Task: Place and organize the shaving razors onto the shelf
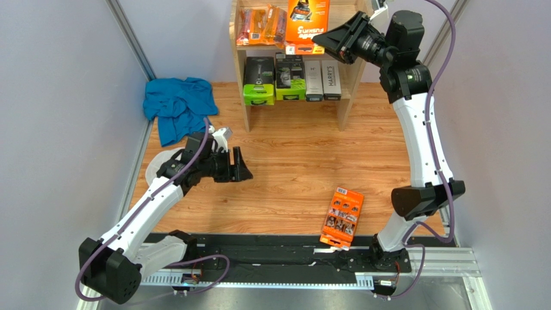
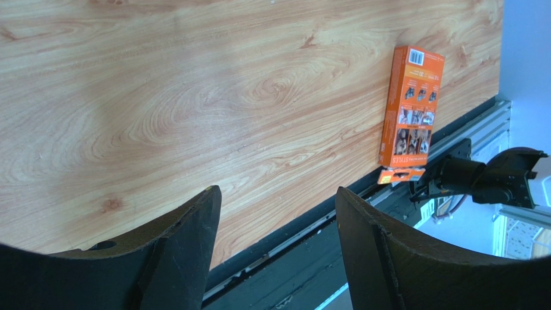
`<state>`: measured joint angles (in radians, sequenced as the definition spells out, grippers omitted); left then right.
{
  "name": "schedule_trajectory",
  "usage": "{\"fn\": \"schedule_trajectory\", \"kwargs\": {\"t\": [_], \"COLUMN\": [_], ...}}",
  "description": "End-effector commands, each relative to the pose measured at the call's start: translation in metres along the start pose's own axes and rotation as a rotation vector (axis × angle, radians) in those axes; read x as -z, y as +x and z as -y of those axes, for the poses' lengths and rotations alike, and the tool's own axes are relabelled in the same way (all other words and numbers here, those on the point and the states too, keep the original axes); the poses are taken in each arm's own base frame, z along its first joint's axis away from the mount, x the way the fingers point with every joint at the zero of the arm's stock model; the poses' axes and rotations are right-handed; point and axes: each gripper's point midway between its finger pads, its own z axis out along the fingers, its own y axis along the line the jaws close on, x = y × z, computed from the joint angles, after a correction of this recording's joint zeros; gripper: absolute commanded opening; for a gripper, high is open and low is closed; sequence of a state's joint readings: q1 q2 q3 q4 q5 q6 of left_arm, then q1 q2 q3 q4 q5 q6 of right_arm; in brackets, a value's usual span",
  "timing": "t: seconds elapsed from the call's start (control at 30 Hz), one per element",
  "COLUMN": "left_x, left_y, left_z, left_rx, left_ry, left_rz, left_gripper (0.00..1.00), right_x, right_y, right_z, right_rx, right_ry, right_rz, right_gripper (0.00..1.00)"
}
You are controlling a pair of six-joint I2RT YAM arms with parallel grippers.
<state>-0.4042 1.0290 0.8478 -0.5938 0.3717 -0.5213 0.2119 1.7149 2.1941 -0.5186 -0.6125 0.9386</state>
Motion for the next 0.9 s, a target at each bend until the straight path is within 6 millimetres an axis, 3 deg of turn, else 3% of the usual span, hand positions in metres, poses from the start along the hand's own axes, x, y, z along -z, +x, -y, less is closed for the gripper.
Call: {"fn": "schedule_trajectory", "kwargs": {"t": [0.0,0.2,0.4,0.87], "left_x": [-0.004,-0.008,-0.009,-0.008], "left_y": [0.006,0.018,0.024,0.032], "left_z": [0.003,0.001,-0.001,0.0], "left_rx": [0.006,0.033,0.033,0.061], "left_ry": [0.044,0.064,0.069,0.092], "left_rz": [-0.003,-0.017,-0.024,-0.025], "left_gripper": [0.74,0.73,0.73,0.71], "right_x": [0.002,-0.019,-0.026,-0.043], "right_y": [-0.029,-0.035,-0.028,-0.017], "right_z": [-0.021,0.006,0.03,0.055], "right_rx": [0.0,-0.057,-0.086,-0.12], "right_ry": [-0.072,-0.035,0.022,0.061], "right_rz": [0.052,0.035,0.028,-0.025], "right_gripper": [0.0,0.0,0.0,0.0]}}
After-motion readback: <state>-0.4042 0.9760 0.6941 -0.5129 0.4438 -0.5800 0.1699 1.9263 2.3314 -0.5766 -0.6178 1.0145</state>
